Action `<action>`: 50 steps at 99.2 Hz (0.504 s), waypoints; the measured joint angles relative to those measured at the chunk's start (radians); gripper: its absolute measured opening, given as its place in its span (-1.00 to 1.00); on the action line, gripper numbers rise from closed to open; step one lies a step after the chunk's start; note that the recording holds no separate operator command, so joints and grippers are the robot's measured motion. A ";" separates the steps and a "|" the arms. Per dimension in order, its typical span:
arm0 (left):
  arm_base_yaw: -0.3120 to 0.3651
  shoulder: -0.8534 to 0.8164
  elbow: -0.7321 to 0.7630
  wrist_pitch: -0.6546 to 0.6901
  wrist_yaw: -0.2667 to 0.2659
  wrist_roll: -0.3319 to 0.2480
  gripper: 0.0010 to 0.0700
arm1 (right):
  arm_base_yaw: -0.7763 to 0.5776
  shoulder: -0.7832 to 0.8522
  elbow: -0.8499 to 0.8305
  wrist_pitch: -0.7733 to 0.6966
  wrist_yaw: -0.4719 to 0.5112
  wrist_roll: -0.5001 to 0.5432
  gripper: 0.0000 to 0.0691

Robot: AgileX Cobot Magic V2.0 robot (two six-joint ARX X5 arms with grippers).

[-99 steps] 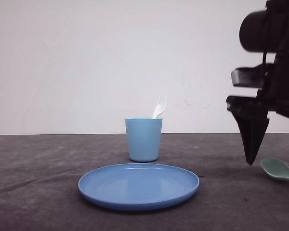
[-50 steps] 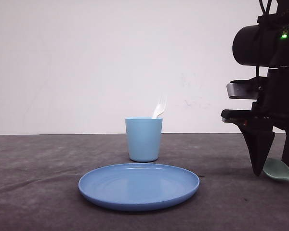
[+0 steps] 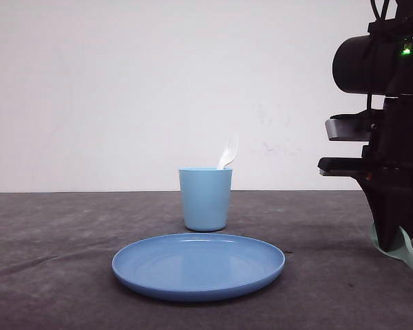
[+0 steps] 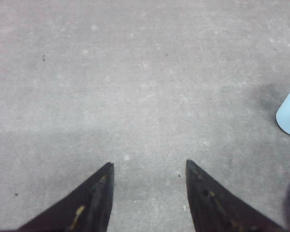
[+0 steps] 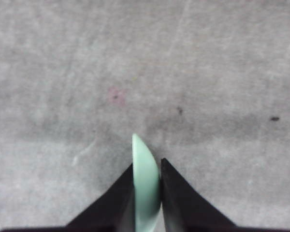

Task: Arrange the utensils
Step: 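Lower the right gripper onto the green spoon handle and close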

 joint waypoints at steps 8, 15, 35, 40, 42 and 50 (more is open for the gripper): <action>0.000 0.000 0.000 0.000 0.000 0.000 -0.22 | 0.000 0.000 0.001 -0.001 0.000 0.000 -0.86; 0.000 0.000 0.000 0.000 0.000 0.000 -0.22 | 0.000 0.000 0.001 -0.001 0.000 0.000 -0.86; 0.000 0.000 0.000 0.000 0.000 0.000 -0.22 | 0.000 0.000 0.001 0.013 0.000 -0.001 -0.86; 0.000 0.000 0.000 0.000 0.000 0.000 -0.22 | 0.001 -0.001 0.001 0.023 0.000 -0.004 -0.86; 0.000 0.000 0.000 0.000 0.000 0.000 -0.22 | 0.003 -0.002 0.001 0.028 0.000 -0.005 -0.86; 0.000 0.000 0.000 0.000 0.000 0.000 -0.22 | 0.012 -0.014 0.001 0.045 -0.001 -0.010 -0.87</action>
